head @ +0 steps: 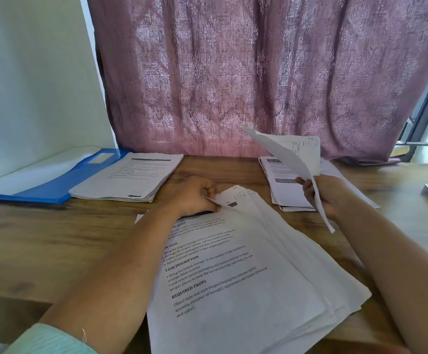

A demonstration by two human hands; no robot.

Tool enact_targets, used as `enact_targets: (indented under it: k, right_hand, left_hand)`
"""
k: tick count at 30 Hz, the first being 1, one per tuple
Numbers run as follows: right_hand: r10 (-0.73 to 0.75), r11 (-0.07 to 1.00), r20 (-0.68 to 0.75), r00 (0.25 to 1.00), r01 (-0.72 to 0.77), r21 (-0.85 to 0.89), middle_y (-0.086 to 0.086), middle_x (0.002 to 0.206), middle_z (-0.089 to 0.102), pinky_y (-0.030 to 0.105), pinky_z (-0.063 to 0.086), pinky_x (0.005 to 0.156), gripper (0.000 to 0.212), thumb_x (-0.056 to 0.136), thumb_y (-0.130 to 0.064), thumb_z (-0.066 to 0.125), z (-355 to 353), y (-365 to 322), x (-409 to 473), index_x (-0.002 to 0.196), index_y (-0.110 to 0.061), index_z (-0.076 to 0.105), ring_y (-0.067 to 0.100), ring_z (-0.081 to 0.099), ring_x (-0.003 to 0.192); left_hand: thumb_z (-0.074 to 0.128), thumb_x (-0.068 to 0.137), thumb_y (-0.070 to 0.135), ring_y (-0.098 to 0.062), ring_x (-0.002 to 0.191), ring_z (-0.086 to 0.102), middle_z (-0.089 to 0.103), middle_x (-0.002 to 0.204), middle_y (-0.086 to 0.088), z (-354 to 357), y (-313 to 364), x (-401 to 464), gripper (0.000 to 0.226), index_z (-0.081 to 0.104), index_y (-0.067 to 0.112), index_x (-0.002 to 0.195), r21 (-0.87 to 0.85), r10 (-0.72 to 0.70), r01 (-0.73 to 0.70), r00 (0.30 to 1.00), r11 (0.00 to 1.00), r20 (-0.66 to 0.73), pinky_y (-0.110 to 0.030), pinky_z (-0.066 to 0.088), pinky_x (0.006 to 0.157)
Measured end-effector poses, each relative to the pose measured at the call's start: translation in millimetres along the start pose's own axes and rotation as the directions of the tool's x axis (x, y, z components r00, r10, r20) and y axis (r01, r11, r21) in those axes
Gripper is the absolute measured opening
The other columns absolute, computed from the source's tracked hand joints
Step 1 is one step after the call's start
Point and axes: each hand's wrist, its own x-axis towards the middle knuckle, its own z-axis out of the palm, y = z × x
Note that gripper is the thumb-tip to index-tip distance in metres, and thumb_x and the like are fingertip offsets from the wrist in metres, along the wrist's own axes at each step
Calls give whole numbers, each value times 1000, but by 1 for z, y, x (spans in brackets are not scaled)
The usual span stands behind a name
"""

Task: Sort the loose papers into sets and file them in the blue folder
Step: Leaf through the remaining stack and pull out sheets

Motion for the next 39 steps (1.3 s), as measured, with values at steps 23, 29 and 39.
enact_targets:
  k: [23,29,39]
  right_hand:
    - [-7,999,-14,1000,7,-51,10,89,58,15,42,33,11,101,-2,42,-4,1,7,98,-9,51,5,54,33]
    - [-5,997,-21,1000,3,-73,4,84,57,13,42,34,26,100,-7,45,-15,5,28,125,-4,52,2,54,33]
    - [-87,967,-61,994,69,-246,7,93,65,20,53,45,10,97,-7,51,-26,4,42,104,-6,59,11,63,59]
  left_hand:
    - [82,75,18,-4,94,59,67,110,10,3,-1,0,23,60,18,79,-85,-18,20,999,996,29,-13,38,68]
    - [83,73,14,1,89,57,60,106,14,2,1,-1,52,53,27,114,-143,37,-35,999,989,11,-8,41,63]
    - [51,75,-2,-14,58,49,50,55,2,-4,-4,6,25,52,13,55,-770,-182,75,982,633,-53,-27,39,63]
